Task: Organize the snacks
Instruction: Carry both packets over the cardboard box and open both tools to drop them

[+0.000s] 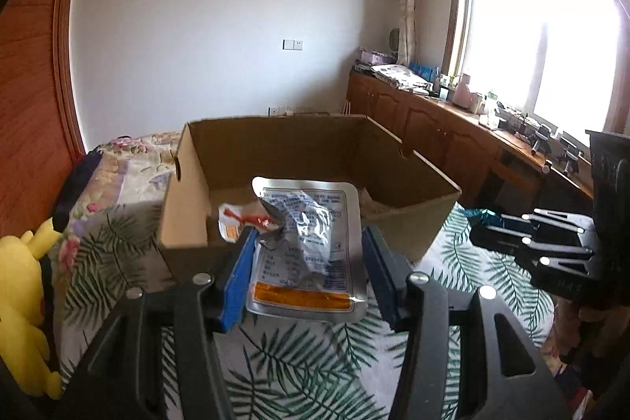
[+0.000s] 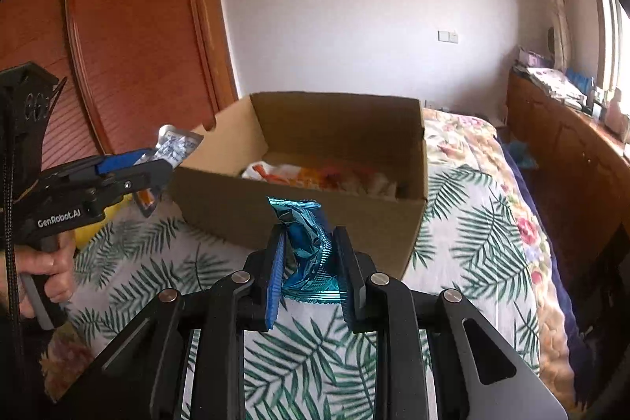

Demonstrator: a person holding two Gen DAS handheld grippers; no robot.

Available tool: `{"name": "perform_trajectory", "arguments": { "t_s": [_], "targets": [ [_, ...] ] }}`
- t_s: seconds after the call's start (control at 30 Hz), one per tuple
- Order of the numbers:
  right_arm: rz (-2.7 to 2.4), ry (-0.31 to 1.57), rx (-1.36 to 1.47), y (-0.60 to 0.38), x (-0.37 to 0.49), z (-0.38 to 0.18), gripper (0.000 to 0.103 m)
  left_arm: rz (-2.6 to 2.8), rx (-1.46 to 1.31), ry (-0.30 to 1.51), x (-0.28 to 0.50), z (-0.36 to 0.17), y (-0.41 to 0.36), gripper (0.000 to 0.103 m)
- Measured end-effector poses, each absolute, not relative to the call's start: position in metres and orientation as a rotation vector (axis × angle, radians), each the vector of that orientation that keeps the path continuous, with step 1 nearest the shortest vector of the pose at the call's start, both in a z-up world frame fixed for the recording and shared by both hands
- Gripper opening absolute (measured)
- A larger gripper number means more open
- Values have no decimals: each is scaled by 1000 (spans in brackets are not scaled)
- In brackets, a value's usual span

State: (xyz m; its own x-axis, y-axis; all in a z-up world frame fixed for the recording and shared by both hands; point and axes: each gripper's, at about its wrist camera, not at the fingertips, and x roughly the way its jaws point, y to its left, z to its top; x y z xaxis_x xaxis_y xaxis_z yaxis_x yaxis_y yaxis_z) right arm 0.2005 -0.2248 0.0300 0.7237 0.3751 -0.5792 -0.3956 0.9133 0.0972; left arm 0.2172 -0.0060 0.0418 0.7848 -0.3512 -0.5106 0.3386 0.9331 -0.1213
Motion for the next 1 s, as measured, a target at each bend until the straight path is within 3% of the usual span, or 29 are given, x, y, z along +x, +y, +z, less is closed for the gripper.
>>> {"name": "perform_trajectory", "arguments": {
  "t_s": [0.3,1.0],
  "targets": [
    [413,633,-29,-222,225,40,23,-345,24,548,242,64,-5,52],
    [350,668,-130,-202,266,48,23,-243,48,689,318,19,0,53]
  ]
}}
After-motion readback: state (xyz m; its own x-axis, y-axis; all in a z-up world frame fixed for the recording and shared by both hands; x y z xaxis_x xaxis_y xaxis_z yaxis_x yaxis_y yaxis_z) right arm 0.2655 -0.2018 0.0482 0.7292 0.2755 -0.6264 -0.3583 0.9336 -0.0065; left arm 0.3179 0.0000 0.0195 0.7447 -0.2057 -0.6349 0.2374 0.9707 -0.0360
